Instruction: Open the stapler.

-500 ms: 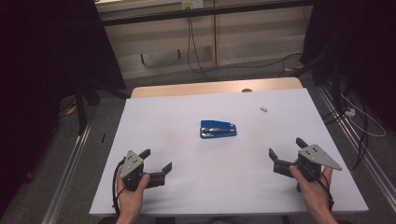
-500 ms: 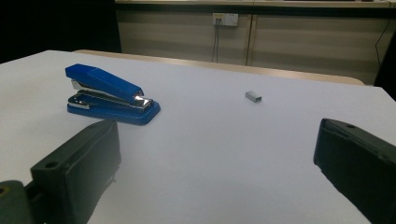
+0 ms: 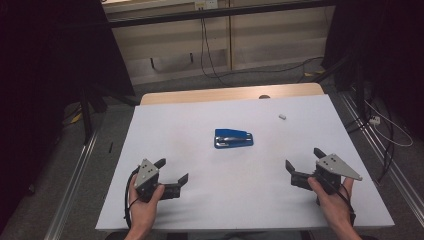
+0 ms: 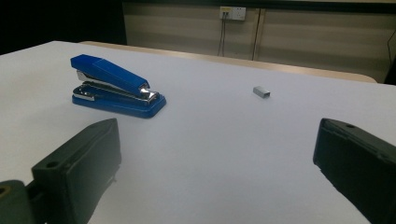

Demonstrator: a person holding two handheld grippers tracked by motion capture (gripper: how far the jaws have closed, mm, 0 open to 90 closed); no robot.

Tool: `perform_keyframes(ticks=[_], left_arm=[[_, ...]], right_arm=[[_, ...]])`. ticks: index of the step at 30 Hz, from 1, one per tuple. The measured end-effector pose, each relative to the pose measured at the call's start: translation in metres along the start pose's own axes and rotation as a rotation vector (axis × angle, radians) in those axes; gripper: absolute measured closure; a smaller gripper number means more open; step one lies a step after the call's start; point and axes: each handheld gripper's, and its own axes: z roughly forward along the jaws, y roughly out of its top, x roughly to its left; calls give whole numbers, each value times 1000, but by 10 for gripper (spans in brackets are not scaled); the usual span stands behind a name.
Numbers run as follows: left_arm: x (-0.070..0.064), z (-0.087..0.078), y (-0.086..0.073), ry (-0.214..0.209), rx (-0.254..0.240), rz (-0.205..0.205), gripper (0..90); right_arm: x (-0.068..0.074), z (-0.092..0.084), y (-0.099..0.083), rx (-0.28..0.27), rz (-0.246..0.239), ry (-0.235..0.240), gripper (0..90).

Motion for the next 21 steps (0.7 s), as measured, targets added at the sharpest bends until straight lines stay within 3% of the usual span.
perform_keyframes(ticks=[4,5,9,13,19,21], left_arm=[[-1,5,0,-3,20,7,38],[-1,6,0,-1,21,6,38],[-3,8,0,7,28,15,37],[-4,8,0,-29,39,10,49],[0,8,2,-45,45,-28,55],[2,8,2,-57,39,-54,59]], right_arm=[[2,1,0,4,-10,20,7],[2,2,0,14,-15,2,7],[1,3,0,20,-2,7,20],[5,7,2,25,-9,33,56],[12,12,3,17,-15,60,59],[13,15,4,14,-40,66,73]])
